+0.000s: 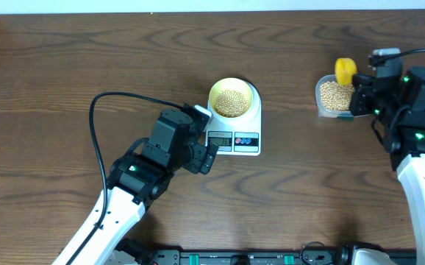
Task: Scoop item into bowl and weigh 50g on scale
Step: 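Carry the empty scoop right to the soybean tub with the right gripper, then lower the scoop into the soybeans in the tub, right gripper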
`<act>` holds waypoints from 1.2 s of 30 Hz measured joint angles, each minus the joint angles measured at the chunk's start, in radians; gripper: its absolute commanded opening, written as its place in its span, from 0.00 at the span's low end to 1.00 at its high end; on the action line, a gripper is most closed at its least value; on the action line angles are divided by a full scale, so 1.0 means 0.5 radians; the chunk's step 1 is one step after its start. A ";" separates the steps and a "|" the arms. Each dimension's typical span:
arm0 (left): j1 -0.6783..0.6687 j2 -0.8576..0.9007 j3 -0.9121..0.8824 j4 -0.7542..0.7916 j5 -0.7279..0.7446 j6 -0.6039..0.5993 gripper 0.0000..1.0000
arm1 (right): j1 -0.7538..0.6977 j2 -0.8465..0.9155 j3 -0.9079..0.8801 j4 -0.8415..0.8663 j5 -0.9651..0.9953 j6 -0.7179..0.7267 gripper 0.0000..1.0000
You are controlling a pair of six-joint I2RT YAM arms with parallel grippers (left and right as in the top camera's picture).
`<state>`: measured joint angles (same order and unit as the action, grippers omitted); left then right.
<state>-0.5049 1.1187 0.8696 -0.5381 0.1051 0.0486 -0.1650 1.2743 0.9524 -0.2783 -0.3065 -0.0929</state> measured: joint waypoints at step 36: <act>0.000 0.000 0.000 0.000 0.000 0.000 0.89 | -0.257 0.000 0.000 -0.474 -0.081 -0.360 0.01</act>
<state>-0.5049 1.1187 0.8696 -0.5381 0.1051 0.0486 -0.2935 1.2743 0.9524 -0.5152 -0.3470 -0.2729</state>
